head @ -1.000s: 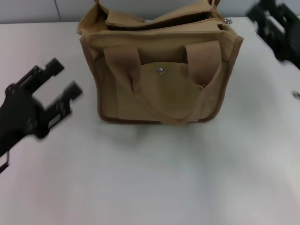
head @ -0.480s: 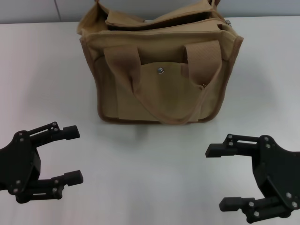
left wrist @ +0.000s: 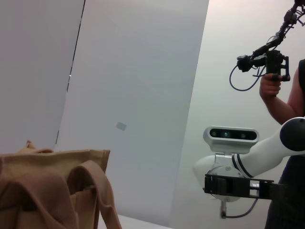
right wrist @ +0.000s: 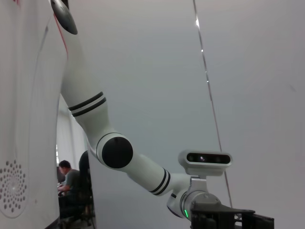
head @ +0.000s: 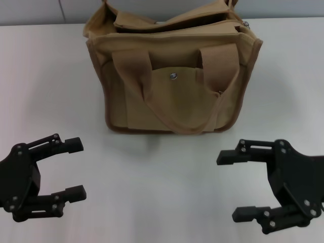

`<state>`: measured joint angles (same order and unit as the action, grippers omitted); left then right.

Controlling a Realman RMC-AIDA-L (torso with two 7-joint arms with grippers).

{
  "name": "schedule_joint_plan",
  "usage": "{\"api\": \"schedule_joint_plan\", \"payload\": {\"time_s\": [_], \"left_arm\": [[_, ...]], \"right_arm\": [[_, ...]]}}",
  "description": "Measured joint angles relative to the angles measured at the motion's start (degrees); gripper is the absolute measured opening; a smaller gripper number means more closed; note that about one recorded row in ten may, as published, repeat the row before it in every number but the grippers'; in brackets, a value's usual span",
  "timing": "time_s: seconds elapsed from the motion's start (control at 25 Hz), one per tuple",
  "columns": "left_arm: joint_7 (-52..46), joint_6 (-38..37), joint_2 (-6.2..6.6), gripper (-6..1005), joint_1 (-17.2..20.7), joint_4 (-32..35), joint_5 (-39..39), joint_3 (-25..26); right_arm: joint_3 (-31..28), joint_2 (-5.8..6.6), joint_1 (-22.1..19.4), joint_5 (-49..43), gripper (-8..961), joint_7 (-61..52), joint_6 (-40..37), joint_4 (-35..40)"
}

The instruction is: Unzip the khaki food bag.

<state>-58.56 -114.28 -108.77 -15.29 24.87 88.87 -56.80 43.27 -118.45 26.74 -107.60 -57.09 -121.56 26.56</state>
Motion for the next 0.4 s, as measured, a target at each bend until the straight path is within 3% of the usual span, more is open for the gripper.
{"api": "schedule_joint_plan", "payload": {"time_s": [0.4], "left_arm": [[-0.75, -0.37, 0.05, 859, -0.01, 0.21, -0.17, -0.04]], "right_arm": [[1.25, -0.28, 2.45, -0.84, 779, -0.33, 0.32, 0.23]]}}
